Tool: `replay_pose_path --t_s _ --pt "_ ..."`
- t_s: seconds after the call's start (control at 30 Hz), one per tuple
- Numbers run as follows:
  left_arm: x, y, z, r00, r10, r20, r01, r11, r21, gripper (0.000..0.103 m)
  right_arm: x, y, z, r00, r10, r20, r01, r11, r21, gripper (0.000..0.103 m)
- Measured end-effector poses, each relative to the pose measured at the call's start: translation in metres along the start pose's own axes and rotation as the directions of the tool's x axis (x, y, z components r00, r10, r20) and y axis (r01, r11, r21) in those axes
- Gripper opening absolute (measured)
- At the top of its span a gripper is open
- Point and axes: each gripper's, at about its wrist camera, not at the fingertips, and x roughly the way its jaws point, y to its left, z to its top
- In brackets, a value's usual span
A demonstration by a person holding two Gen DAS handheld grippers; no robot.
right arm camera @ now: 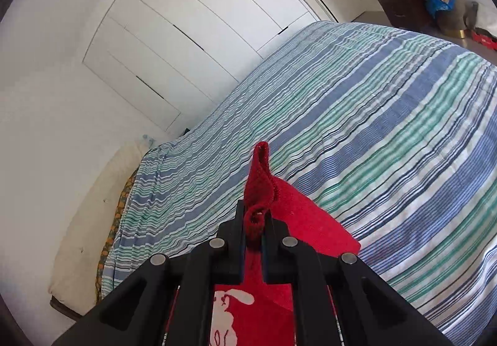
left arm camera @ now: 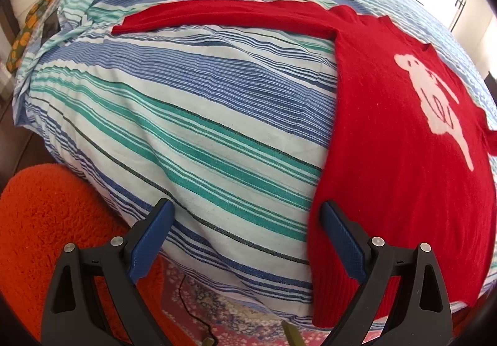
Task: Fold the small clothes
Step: 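Lift the sleeve with the right tool and fold it across the sweater body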
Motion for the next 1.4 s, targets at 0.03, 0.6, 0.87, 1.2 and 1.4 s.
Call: replay_pose_path --t_s 0.03,0.6,0.87,1.2,1.4 --pt "0.000 0.002 0.000 1.000 -0.006 0.000 0.006 1.000 -0.003 0.096 0.015 0.023 -0.004 1.000 0.006 -0.018 -0.006 0.999 -0.053 0.007" --pt "0.007 0.033 0.005 0.999 -0.027 -0.034 0.024 0.995 -0.094 0.096 0.240 0.162 -0.186 0.890 -0.039 -0.454 -0.107 0.951 -0.291 0.050" --pt "0.011 0.035 0.007 0.999 -0.035 -0.040 0.030 0.994 -0.104 0.096 0.214 0.067 -0.150 0.824 0.244 -0.511 -0.246 0.967 0.064 0.080" --pt "0.013 0.033 0.007 0.999 -0.020 -0.040 0.016 0.995 -0.094 0.096 0.149 -0.045 -0.114 0.865 0.205 -0.458 -0.134 0.974 0.183 0.072" --pt "0.013 0.029 0.007 0.999 -0.009 -0.038 0.005 0.996 -0.086 0.096 0.166 -0.071 -0.154 0.795 -0.034 -0.605 0.110 0.990 0.088 0.050"
